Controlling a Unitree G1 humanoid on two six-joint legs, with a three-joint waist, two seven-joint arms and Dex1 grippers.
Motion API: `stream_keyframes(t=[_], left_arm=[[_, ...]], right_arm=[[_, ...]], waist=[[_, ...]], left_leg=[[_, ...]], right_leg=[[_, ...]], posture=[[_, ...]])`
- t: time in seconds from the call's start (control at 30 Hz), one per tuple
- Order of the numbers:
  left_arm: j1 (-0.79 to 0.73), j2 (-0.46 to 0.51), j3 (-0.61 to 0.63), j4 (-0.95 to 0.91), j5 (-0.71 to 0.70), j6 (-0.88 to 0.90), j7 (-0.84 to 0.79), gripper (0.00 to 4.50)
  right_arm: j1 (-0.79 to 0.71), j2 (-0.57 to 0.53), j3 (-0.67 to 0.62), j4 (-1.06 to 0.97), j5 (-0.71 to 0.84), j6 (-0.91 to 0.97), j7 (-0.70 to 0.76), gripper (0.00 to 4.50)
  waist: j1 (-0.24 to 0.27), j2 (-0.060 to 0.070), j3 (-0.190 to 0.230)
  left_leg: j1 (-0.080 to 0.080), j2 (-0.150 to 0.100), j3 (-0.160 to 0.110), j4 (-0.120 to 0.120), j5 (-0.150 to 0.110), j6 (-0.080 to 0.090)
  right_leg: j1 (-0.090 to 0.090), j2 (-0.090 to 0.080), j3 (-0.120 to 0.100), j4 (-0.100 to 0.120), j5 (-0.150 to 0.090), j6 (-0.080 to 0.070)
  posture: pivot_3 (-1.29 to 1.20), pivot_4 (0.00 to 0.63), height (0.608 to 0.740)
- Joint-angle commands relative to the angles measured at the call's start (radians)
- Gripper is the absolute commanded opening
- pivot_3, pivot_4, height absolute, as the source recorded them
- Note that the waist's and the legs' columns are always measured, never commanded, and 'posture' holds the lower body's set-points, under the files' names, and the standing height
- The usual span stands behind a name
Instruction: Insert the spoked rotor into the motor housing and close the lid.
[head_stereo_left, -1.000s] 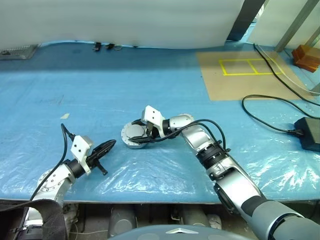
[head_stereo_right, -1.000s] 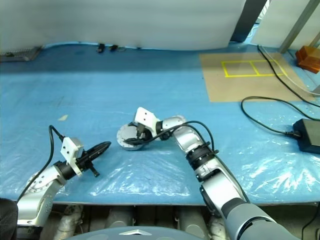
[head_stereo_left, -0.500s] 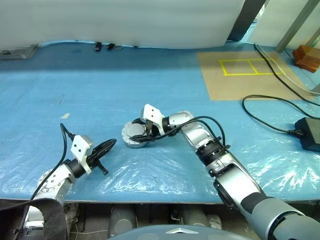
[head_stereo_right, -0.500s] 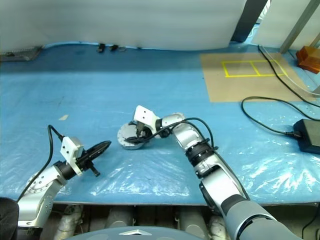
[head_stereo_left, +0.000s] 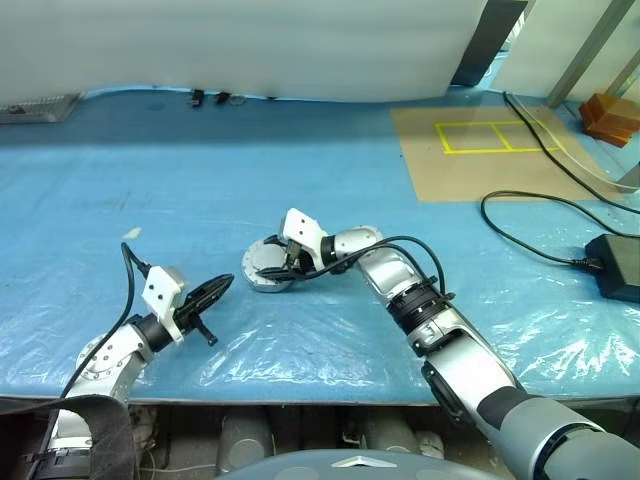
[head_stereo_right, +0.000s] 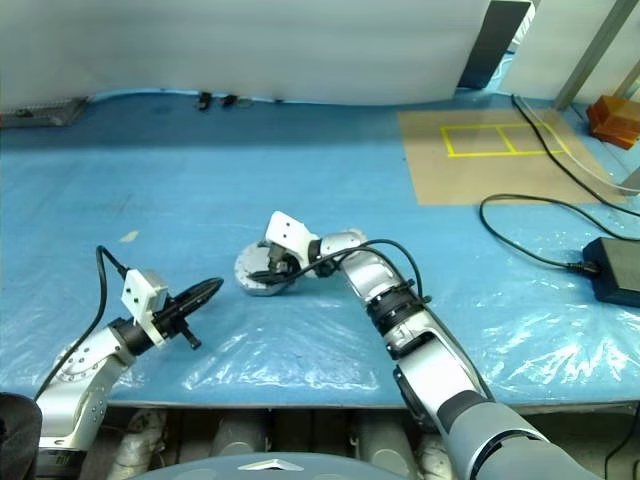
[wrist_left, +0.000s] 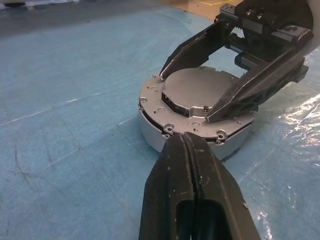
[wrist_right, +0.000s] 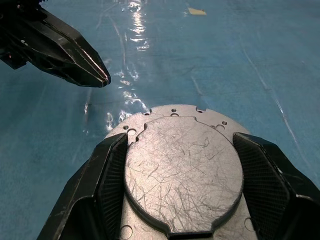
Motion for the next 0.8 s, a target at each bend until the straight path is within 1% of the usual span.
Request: stream_keyframes(t=[0.03, 0.27, 0.37, 0.5, 0.57, 0.7, 0.8], left_arm=[[-0.011, 0.01, 0.002, -0.014, -0.005, -0.004, -0.007, 0.0], [-0.02, 0.01, -0.002, -0.007, -0.002, -0.003, -0.014, 0.0], [-0.023, 0.011, -0.004, -0.006, 0.0, -0.002, -0.015, 0.0], [-0.032, 0.012, -0.009, -0.005, 0.001, 0.001, -0.014, 0.0], [-0.037, 0.014, -0.01, -0.003, 0.0, 0.002, -0.014, 0.0], [-0.046, 0.017, -0.014, 0.001, 0.002, 0.002, -0.015, 0.0], [-0.055, 0.014, -0.02, 0.002, 0.005, 0.005, -0.012, 0.0]], right_arm=[[0.026, 0.009, 0.012, 0.007, -0.006, 0.019, -0.001, 2.97], [0.039, 0.006, 0.034, 0.015, -0.041, -0.011, -0.026, 2.97], [0.043, -0.025, 0.068, 0.048, -0.1, -0.068, -0.049, 2.97], [0.039, -0.064, 0.093, 0.094, -0.141, -0.108, -0.057, 2.97], [0.036, -0.078, 0.094, 0.112, -0.143, -0.114, -0.053, 2.97], [0.02, -0.095, 0.093, 0.139, -0.143, -0.124, -0.052, 2.97], [0.013, -0.077, 0.079, 0.16, -0.133, -0.112, -0.081, 2.97]], waist=[[-0.001, 0.0, 0.0], [-0.004, 0.0, 0.0], [-0.003, 0.0, 0.0], [-0.001, 0.003, -0.002], [0.0, 0.005, -0.003], [0.004, 0.008, -0.005], [0.004, 0.008, -0.006]], left_leg=[[0.0, 0.0, 0.0, 0.0, 0.0, 0.0], [0.0, 0.0, 0.0, -0.003, 0.0, 0.0], [0.0, 0.0, 0.0, -0.003, 0.0, 0.0], [0.002, 0.0, 0.0, -0.003, 0.0, 0.0], [0.003, -0.001, 0.0, -0.003, 0.0, 0.0], [0.004, -0.002, 0.0, -0.003, 0.0, 0.0], [0.004, -0.003, 0.0, -0.003, 0.0, 0.0]], right_leg=[[0.0, 0.0, 0.0, 0.0, 0.002, -0.003], [-0.001, 0.001, 0.0, -0.003, 0.001, -0.004], [0.0, 0.001, 0.0, -0.003, 0.001, -0.004], [0.001, 0.0, 0.0, -0.002, 0.001, -0.003], [0.002, 0.0, 0.0, -0.002, -0.001, 0.002], [0.003, -0.002, 0.0, -0.002, -0.002, 0.003], [0.004, -0.003, 0.0, -0.002, -0.003, 0.003]], posture=[[0.0, 0.15, 0.74], [0.0, 0.15, 0.74], [0.0, 0.15, 0.74], [0.0, 0.15, 0.74], [0.0, 0.15, 0.74], [0.0, 0.15, 0.74], [0.0, 0.15, 0.74]])
